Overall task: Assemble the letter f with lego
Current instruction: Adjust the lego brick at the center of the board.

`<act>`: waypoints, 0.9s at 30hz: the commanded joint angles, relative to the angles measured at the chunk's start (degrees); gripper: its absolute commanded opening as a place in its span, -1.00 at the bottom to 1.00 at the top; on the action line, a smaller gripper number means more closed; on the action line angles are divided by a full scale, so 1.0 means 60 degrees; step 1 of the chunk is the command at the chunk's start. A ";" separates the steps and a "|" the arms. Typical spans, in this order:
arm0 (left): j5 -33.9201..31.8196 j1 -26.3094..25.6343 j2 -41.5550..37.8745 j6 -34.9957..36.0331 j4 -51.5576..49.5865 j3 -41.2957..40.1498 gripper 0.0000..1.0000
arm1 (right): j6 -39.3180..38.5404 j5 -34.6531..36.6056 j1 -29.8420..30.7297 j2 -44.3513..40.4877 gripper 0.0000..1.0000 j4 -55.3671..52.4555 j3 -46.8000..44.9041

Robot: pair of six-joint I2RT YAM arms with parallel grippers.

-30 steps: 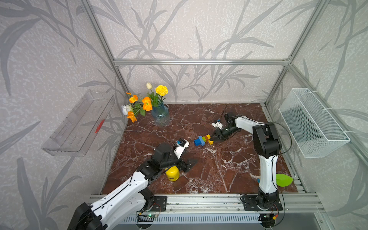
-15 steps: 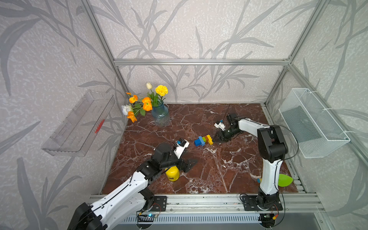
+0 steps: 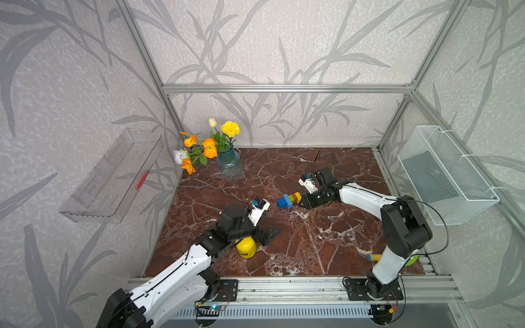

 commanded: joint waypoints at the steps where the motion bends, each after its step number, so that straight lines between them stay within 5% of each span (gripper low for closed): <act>1: -0.0076 -0.0058 0.0016 0.0070 -0.0064 0.0146 0.99 | 0.0556 0.1028 0.0192 -0.0286 -0.45 0.1368 -0.0434; 27: -0.0074 -0.0060 -0.0035 -0.0007 -0.0006 0.0072 0.99 | 0.0463 0.1560 0.0535 0.0766 -0.69 0.1266 -0.0387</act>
